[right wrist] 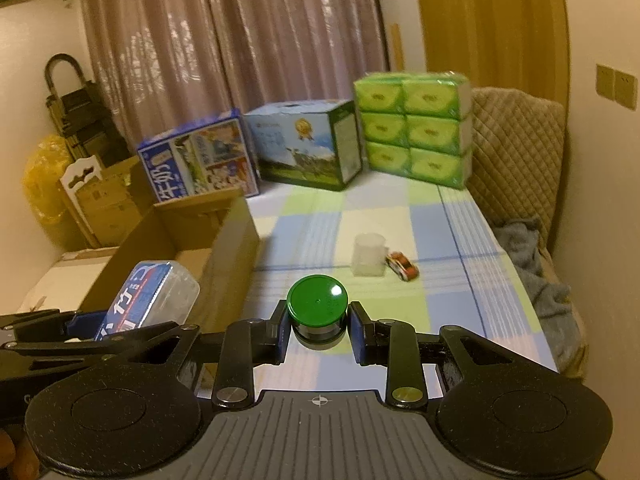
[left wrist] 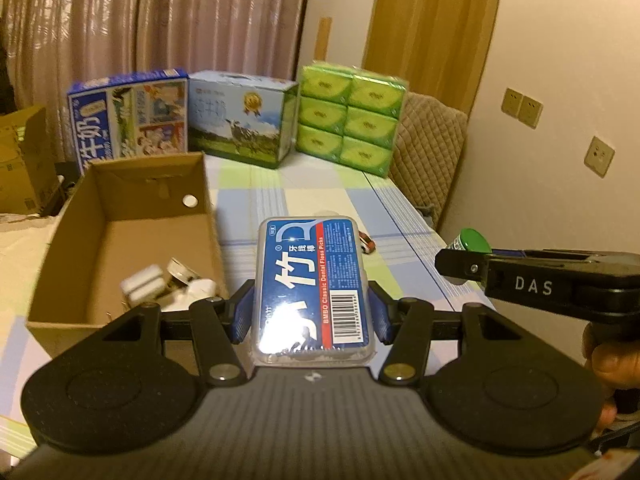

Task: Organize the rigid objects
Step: 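Carry the floss box with the left tool while the right tool carries the jar over the box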

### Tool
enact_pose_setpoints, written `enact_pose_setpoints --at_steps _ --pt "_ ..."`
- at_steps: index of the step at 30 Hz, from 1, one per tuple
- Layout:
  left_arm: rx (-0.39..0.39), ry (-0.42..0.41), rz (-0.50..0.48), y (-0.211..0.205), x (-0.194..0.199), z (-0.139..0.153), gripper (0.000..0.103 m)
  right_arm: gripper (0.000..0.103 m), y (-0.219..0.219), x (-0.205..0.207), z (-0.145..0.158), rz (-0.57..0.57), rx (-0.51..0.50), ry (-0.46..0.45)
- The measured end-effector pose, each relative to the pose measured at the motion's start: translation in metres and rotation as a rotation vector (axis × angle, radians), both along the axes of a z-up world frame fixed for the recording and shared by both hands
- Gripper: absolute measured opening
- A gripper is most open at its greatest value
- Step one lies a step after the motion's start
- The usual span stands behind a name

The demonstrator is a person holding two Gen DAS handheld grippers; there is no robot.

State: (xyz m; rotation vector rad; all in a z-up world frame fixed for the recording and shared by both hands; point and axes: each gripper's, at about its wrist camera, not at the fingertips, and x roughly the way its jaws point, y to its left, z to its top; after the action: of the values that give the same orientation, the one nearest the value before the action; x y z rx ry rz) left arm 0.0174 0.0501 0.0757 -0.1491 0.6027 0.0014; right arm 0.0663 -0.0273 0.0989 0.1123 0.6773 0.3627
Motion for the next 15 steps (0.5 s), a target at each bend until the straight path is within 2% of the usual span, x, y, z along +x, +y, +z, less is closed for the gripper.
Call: enact_pose_setpoints --at_steps 9,15 --pt "0.030 -0.035 0.087 0.039 -0.022 0.027 0.052 0.027 0.040 0.000 0.018 0.085 0.026 -0.030" --pt "0.043 -0.041 0.144 0.081 -0.025 0.031 0.052 0.027 0.081 0.012 0.016 0.160 0.006 -0.021"
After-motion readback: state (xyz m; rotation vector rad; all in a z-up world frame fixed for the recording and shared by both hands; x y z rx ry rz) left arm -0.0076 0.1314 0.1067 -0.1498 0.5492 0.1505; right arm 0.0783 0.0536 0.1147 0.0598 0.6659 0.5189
